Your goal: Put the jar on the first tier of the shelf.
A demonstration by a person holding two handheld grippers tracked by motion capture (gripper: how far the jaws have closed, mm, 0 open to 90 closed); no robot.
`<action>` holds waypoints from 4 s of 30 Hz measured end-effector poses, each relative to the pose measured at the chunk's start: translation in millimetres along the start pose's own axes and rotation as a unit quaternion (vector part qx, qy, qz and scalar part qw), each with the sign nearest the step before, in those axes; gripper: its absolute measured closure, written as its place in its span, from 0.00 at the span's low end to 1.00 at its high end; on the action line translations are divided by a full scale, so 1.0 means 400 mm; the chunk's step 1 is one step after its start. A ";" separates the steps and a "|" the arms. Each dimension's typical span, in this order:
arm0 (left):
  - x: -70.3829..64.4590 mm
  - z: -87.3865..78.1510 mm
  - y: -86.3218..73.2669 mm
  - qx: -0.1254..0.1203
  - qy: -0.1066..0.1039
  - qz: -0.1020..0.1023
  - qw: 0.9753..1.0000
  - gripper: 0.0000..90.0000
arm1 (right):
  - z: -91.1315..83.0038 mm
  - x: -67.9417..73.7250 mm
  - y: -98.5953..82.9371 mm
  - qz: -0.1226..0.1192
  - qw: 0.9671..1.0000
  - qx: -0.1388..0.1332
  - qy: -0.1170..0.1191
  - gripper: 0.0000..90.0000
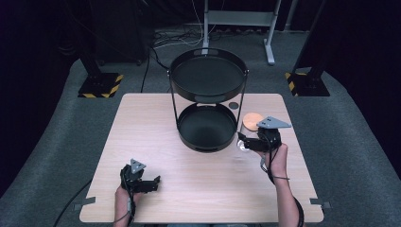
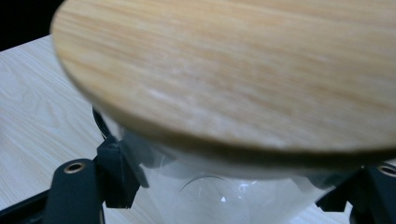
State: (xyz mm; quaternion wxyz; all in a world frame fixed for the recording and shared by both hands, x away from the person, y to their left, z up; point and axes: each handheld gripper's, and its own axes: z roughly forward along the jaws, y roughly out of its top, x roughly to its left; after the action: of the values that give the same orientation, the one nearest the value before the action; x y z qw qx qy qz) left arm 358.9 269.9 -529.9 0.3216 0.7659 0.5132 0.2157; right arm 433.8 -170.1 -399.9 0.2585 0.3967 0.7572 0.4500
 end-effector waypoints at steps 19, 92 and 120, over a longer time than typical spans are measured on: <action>0.000 0.000 0.000 0.000 0.000 0.000 1.000 0.03 | 0.046 0.006 0.036 -0.001 1.000 -0.006 0.011 0.28; 0.000 0.000 0.000 0.000 0.000 0.000 1.000 0.03 | 0.257 0.064 0.088 -0.005 0.999 0.016 0.027 0.28; 0.000 -0.001 -0.001 -0.001 0.000 0.000 1.000 0.03 | 0.335 0.083 0.083 0.005 0.999 0.027 0.026 0.28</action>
State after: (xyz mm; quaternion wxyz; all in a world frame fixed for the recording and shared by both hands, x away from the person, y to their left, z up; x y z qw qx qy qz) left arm 358.4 270.1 -529.9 0.3223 0.7657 0.5129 0.2161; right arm 528.1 -69.4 -433.6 0.2256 0.3961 0.7734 0.4406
